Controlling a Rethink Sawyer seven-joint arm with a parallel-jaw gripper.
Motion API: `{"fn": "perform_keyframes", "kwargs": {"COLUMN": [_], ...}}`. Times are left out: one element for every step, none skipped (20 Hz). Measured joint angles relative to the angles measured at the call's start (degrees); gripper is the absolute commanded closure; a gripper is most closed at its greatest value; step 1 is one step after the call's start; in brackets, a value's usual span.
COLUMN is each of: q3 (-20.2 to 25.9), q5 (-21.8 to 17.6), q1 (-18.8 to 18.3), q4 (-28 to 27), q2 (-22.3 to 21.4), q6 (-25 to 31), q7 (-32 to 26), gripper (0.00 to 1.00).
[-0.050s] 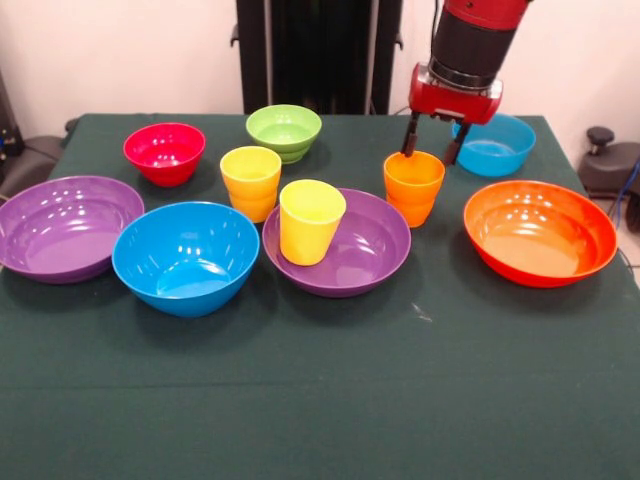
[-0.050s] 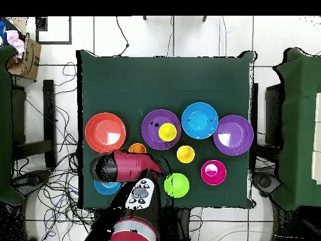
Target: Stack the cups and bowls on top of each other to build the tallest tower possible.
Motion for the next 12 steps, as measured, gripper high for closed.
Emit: {"fn": "perform_keyframes", "kwargs": {"q3": [0.0, 0.0, 0.0, 0.0, 0.0, 0.0, 0.0, 0.0, 0.0, 0.0, 0.0, 0.0], "q5": [0.1, 0.3, 0.4, 0.5, 0.6, 0.7, 0.9, 1.1, 1.2, 1.3, 1.7, 1.9], "q1": [0.1, 0.2, 0.3, 0.4, 0.5, 0.5, 0.5, 0.5, 0.5, 0.5, 0.5, 0.5], "q4": [0.0, 0.0, 0.0, 0.0, 0.0, 0.0, 0.0, 0.0, 0.0, 0.0, 0.0, 0.0], "q2": [0.0, 0.0, 0.0, 0.0, 0.0, 0.0, 0.0, 0.0, 0.0, 0.0, 0.0, 0.1], "q6": [0.0, 0.0, 0.0, 0.0, 0.0, 0.0, 0.0, 0.0, 0.0, 0.0, 0.0, 0.0], "q7": [0.0, 0.0, 0.0, 0.0, 0.0, 0.0, 0.0, 0.0, 0.0, 0.0, 0.0, 0.0], "gripper": [0.00, 0.00, 0.00, 0.00, 0.00, 0.00, 0.00, 0.00, 0.00, 0.00, 0.00, 0.00]}}
